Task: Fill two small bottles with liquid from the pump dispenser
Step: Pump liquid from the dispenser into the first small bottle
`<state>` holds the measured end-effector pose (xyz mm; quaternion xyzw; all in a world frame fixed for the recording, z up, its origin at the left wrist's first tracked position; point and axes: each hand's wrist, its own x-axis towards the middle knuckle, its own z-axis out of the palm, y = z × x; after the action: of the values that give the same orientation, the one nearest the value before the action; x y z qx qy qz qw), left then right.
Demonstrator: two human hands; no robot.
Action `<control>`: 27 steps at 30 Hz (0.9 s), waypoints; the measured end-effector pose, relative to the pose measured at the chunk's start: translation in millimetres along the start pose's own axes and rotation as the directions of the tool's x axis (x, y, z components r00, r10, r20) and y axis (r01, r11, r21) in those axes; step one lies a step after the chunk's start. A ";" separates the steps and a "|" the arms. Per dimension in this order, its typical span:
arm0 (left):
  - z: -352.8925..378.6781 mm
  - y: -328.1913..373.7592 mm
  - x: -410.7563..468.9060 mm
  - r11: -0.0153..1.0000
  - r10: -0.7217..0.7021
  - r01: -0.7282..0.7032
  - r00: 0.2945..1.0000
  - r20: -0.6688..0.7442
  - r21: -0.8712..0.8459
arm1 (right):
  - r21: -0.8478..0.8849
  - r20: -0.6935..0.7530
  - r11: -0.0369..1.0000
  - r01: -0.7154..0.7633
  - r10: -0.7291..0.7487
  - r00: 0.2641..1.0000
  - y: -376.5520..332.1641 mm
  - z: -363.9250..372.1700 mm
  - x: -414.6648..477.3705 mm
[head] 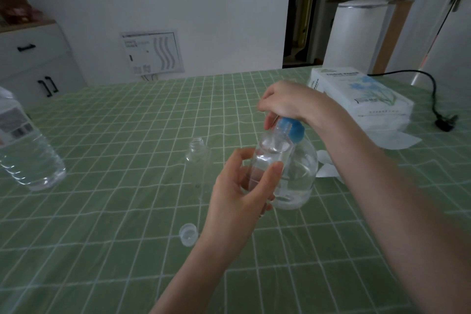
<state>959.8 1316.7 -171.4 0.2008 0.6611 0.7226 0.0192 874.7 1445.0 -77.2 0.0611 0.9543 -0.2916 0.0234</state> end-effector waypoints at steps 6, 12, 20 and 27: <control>-0.4 -0.9 -1.1 1.000 -0.007 0.007 1.000 0.000 -0.010 | -0.002 -0.001 1.000 0.002 -0.002 1.000 1.1 1.9 -1.4; -0.5 -0.6 0.2 1.000 0.014 -0.014 1.000 -0.005 0.004 | -0.039 -0.027 0.999 0.005 -0.006 1.000 -3.9 -5.8 -0.2; -0.1 1.7 -0.9 1.000 0.010 -0.010 1.000 -0.003 0.009 | -0.024 -0.016 1.000 0.013 -0.014 1.000 -2.7 -2.1 0.0; -0.1 0.4 -0.5 1.000 -0.012 0.012 1.000 -0.009 0.020 | -0.021 -0.012 1.000 0.005 -0.005 1.000 1.7 3.1 -0.7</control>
<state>960.3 1316.4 -171.1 0.1940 0.6696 0.7167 0.0187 875.7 1444.6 -80.7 0.0601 0.9576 -0.2813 0.0175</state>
